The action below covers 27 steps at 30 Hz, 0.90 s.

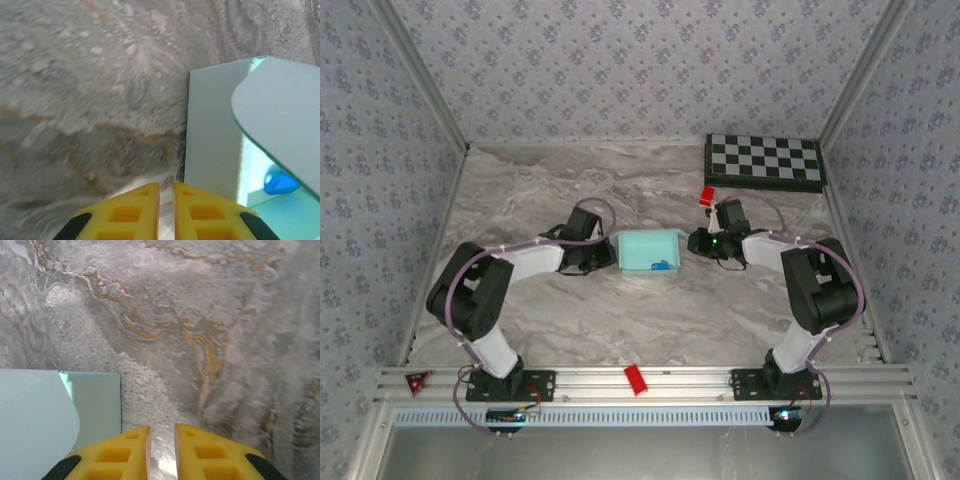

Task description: Fold the paper box

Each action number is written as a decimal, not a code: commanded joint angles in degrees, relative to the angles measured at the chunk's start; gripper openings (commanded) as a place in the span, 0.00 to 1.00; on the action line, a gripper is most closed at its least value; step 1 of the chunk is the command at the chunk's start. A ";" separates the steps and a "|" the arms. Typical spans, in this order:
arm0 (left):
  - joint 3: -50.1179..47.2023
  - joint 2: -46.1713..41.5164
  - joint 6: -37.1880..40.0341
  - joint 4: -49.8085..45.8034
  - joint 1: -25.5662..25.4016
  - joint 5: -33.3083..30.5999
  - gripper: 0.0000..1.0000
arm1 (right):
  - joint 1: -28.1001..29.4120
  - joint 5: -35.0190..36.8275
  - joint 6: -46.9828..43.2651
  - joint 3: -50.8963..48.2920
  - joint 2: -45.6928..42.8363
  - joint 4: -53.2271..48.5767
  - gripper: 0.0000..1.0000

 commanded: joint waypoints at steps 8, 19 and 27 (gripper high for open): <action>-0.32 -12.86 4.10 -11.33 -0.29 -13.54 0.23 | 0.68 7.94 -6.20 1.22 -6.44 -10.05 0.28; -2.57 -26.92 16.93 -19.67 -0.95 -22.75 0.52 | 0.48 11.27 -22.05 -1.86 -19.79 -16.77 0.43; -10.54 -33.01 34.73 -7.19 -1.11 -18.09 0.63 | 0.56 1.35 -38.56 -5.71 -24.15 -10.02 0.50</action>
